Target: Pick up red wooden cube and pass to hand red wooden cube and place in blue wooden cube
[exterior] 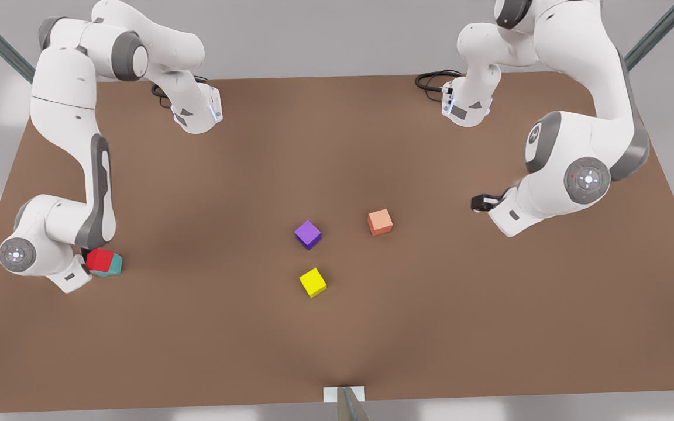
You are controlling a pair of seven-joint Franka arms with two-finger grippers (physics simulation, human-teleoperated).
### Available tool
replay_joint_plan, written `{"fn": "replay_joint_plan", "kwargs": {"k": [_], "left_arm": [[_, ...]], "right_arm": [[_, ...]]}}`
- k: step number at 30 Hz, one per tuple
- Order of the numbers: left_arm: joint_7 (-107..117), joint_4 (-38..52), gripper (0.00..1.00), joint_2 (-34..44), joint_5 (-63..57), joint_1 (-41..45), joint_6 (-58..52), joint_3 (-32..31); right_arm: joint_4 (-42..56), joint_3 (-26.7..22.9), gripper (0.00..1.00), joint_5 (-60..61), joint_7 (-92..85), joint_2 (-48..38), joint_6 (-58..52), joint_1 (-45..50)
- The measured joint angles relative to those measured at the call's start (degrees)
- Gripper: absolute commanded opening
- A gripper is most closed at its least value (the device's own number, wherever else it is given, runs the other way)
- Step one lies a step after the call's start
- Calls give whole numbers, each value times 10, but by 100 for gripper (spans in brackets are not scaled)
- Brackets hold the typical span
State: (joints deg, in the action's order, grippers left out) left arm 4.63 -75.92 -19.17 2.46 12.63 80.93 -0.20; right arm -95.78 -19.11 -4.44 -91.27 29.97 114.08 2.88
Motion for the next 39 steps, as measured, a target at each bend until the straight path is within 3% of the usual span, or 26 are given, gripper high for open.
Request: {"fn": "replay_joint_plan", "kwargs": {"k": [9, 22, 23, 24, 25, 39], "left_arm": [[0, -2, 100, -1, -11, -6, 6, -1], [0, -2, 100, -1, -12, -10, 4, -1], [0, -2, 100, -1, -12, -9, 4, -1], [0, -2, 100, -1, -12, -10, 4, -1], [0, -2, 100, -1, -12, -10, 4, -1], [0, -2, 100, -1, -12, -9, 3, -2]], "right_arm": [[-63, -3, 50, -23, 47, -3, 101, -26], [-116, -2, 50, -18, 83, 3, 160, -37], [-117, -2, 53, -17, 85, 3, 162, -37], [-118, -2, 63, -17, 87, 3, 163, -37], [-118, -1, 98, -17, 89, 3, 166, -36], [-117, 6, 100, -17, 111, 2, 170, -27]]}}
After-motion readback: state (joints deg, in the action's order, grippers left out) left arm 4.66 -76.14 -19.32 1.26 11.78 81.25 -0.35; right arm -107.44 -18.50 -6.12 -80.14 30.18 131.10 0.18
